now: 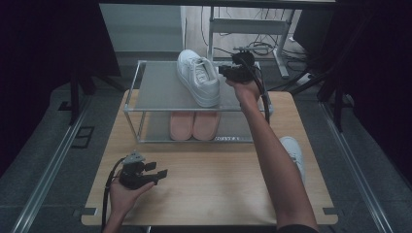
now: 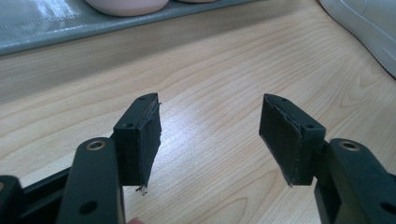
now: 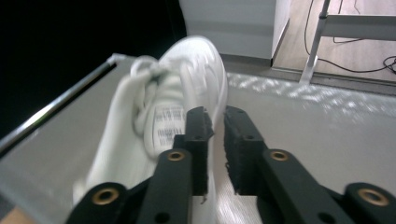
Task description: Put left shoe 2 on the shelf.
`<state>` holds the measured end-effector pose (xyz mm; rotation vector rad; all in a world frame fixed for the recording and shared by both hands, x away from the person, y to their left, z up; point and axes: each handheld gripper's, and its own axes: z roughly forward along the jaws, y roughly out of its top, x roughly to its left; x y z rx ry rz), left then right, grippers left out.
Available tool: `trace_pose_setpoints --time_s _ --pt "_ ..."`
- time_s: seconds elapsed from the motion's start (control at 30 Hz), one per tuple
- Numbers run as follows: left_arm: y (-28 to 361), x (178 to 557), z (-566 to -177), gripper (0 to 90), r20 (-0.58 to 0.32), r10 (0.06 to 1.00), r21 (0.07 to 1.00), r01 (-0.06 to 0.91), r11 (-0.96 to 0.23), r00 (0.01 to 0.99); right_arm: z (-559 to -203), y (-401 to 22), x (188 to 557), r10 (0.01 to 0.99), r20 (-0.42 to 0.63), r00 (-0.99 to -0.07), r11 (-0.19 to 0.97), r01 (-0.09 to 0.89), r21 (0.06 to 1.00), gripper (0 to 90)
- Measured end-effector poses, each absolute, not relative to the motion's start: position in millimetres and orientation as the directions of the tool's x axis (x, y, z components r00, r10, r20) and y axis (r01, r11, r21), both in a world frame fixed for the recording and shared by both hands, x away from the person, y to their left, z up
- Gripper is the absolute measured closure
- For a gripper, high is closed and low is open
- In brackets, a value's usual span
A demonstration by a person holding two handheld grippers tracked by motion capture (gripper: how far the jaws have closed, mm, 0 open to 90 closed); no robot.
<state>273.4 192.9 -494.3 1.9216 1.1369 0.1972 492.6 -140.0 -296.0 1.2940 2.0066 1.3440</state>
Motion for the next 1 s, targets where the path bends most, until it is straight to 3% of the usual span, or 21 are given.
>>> trace_pose_setpoints --time_s 0.27,0.47,1.0 --pt "194.6 272.5 -492.4 38.8 -0.262 0.784 0.747 0.633 -0.205 0.563 -315.7 -165.8 474.2 0.831 0.098 -0.548 0.206 0.466 0.86 90.0" --pt "192.0 274.7 -495.8 38.6 -0.266 0.783 0.735 0.644 -0.213 0.562 -328.9 -176.2 467.3 0.802 0.097 -0.589 0.235 0.461 0.856 90.0" --pt "190.1 275.0 -496.4 38.4 -0.261 0.783 0.732 0.645 -0.221 0.564 -346.8 -157.1 463.5 0.76 0.11 -0.641 0.271 0.465 0.843 90.0"
